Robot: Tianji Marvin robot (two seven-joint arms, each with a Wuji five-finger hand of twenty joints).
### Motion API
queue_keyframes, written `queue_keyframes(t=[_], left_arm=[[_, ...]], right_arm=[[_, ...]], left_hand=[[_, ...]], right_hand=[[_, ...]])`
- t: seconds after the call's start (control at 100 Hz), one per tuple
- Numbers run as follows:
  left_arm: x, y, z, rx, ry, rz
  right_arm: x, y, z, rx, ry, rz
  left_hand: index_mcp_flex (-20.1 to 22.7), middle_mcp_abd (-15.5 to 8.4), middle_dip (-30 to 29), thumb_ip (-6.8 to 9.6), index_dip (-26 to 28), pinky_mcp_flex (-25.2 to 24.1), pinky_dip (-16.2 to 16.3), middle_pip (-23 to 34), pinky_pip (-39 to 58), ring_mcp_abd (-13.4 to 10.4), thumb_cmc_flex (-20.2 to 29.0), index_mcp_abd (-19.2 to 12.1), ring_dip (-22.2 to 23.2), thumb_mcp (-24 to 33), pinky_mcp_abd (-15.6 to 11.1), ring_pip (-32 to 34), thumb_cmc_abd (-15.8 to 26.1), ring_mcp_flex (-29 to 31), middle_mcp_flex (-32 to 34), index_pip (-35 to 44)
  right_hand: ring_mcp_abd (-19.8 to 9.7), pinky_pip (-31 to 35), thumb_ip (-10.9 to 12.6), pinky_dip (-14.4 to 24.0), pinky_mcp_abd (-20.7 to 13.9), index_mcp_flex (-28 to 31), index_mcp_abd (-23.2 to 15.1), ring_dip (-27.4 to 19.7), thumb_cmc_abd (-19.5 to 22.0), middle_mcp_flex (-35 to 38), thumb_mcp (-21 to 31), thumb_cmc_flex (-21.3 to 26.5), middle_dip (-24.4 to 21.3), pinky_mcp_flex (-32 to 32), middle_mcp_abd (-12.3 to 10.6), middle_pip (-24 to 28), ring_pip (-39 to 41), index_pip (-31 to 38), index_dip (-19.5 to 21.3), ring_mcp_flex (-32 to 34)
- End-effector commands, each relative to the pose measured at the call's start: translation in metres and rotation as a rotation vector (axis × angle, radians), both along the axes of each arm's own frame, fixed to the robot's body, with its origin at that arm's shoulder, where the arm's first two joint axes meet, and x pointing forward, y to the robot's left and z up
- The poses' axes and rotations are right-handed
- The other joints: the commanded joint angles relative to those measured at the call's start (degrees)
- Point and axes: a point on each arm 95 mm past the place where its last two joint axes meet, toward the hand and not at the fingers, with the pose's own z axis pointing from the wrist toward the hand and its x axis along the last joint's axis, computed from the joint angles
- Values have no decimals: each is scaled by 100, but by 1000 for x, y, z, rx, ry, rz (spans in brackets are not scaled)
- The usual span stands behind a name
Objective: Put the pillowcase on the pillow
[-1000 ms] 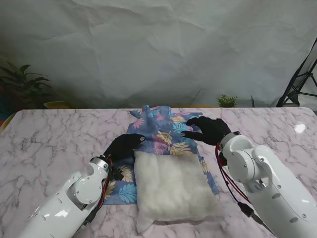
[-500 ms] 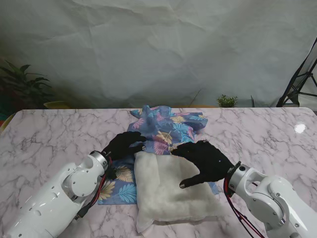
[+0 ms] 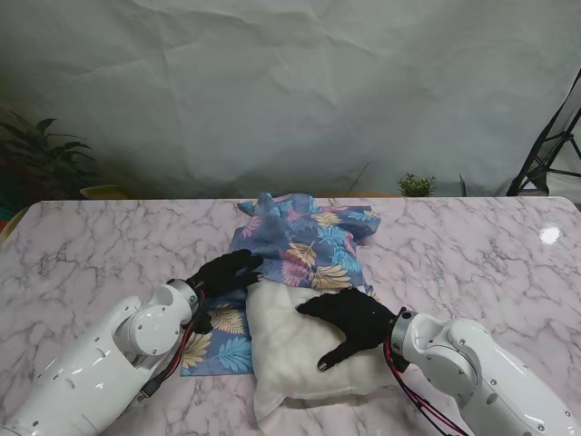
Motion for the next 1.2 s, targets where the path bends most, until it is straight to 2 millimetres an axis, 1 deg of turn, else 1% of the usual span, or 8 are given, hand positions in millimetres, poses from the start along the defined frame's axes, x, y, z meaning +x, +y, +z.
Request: queue_keyframes(t=[0.0,0.35,0.39,0.43,0.78,1.01,1.07,1.19], left_arm=[[-6,-5,-3,-16,15,-12],[-16,-14,19,-123,-90,38],[-15,-14,21,-119,-100,40],[-15,-12,23,-114,-105,45],[-8,12,20,-14,-122,120],[-11,24,20,34,-101,169],[-11,27,20,45,-89,173],[-10,31,17,55,-65,178]], right_arm=[[9,-9,-6,-42,-9,-39],[63,-18,14,-197,-151,-68],[69,-20,17,-220,-172,-67],[74,-22,22,-246,-195,-63],[47,-17,54,-138,-188,-103],[26,0,31,-114,-145,-92],[25,2,21,-138,-114,-78],[26,2,8,-240,-28,-48]], left_hand=[[-107,87,83,85,37,199,176,-77,50,-39,-11,115,82,-3,222,180,304,109,157,-38],[45,120,229,103,66,8,747,-74,2605,8,105,180,261,11,-56,687,236,338,425,-5],[65,102,233,99,67,-122,379,-72,3044,9,126,165,255,10,-121,705,223,339,439,3],[79,118,234,104,68,-167,378,-69,3318,42,140,177,269,16,-216,733,208,336,448,8],[99,91,216,94,67,-564,-29,-86,2882,29,189,183,197,8,-163,570,204,124,362,9],[-145,131,187,91,36,-644,-220,-158,2251,48,77,238,142,-14,-3,351,175,-65,84,-103],[-197,127,171,96,30,-629,-237,-158,2149,52,52,253,129,-6,-8,312,146,-80,29,-129],[-253,133,158,96,25,-638,-247,-150,2005,51,14,274,119,-4,-7,266,137,-115,4,-156]], right_hand=[[120,-30,-36,-69,154,123,105,-161,-183,-57,60,-90,87,45,170,156,-108,15,149,12],[103,154,-20,83,69,38,-25,-97,-405,-53,274,73,264,186,101,577,-9,486,474,195],[88,160,-377,208,30,-103,-93,-78,-1208,-74,3276,-1239,317,230,48,746,10,1075,86,250],[80,204,-462,235,22,-103,-138,-71,-1337,-47,3764,-1418,450,278,33,1017,27,1208,62,315],[461,27,-514,128,177,-198,-2,-93,-1187,-87,3908,-1891,297,161,233,752,-15,1603,-406,220],[756,-137,-561,-148,609,91,243,-170,-1119,-155,3965,-2123,-15,-82,473,-9,-136,-208,-463,-87],[875,-268,-580,-373,821,186,353,-227,-1158,-190,3999,-2157,-226,-250,553,-499,-216,-454,-1478,-312],[1215,-842,-630,-618,1318,202,435,-381,-1277,-431,4065,-2201,-646,-442,768,-1452,-530,-525,-1583,-712]])
